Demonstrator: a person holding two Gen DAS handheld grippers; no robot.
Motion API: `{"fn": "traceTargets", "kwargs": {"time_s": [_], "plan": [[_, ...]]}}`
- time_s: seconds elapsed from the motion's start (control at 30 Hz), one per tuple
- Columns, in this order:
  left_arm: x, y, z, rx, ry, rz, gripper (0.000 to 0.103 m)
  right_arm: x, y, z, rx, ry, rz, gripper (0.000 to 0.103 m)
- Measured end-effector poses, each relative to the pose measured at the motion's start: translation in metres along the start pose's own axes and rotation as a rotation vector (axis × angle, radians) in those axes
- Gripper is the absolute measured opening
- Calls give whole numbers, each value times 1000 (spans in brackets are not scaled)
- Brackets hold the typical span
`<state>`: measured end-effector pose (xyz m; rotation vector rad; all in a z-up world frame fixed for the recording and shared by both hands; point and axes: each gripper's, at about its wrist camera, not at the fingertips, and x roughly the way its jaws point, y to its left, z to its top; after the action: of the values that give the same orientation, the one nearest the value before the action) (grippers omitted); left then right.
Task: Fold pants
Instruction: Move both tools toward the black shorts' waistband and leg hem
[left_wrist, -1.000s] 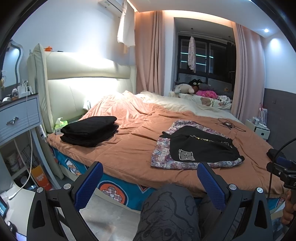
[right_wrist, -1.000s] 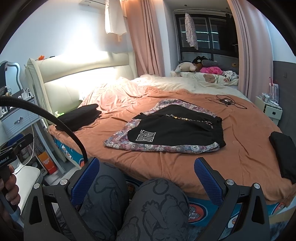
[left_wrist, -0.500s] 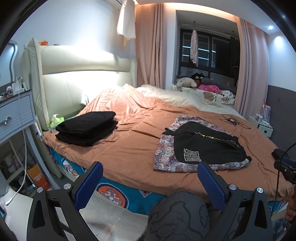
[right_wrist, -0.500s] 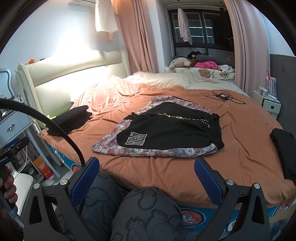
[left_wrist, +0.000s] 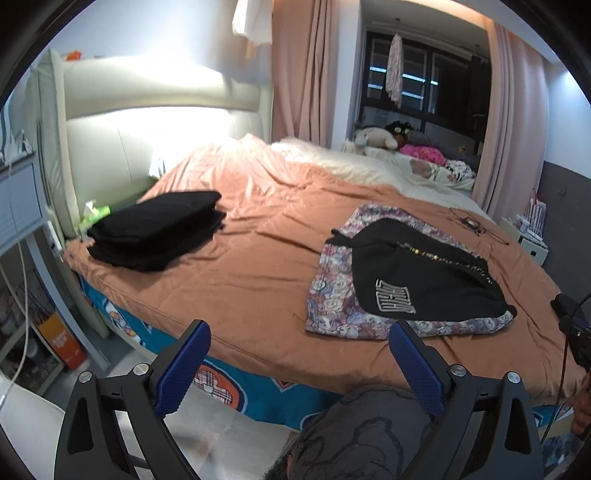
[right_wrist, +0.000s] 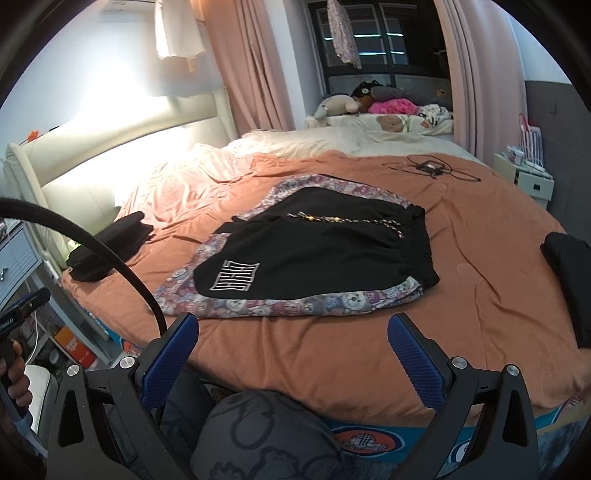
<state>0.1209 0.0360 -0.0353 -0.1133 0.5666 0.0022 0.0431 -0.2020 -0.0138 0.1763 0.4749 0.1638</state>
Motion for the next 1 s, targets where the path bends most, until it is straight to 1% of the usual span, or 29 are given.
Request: {"fn": "traceTargets", "kwargs": {"time_s": [0.23,0.47,0.6,0.73,0.87,1.0], "plan": [[34,8,-1,-31,64,10,92,27,-19,4,40,46,-21,103],[75,12,-5,-63,162,-9,85,55,-32,8,81,95,-53,103],[97,16,-5,-79,203,-29,83,69,-38,9,96,124,-71,103],[118,18,-6,-105,240,-57,78,80,-43,11,117,149,-89,103],[139,22,-8,-135,281,-91,77,90,-41,16,122,165,-102,103],[158,24,-10,-160,322,-123,71,97,-42,18,134,177,-109,97]]}}
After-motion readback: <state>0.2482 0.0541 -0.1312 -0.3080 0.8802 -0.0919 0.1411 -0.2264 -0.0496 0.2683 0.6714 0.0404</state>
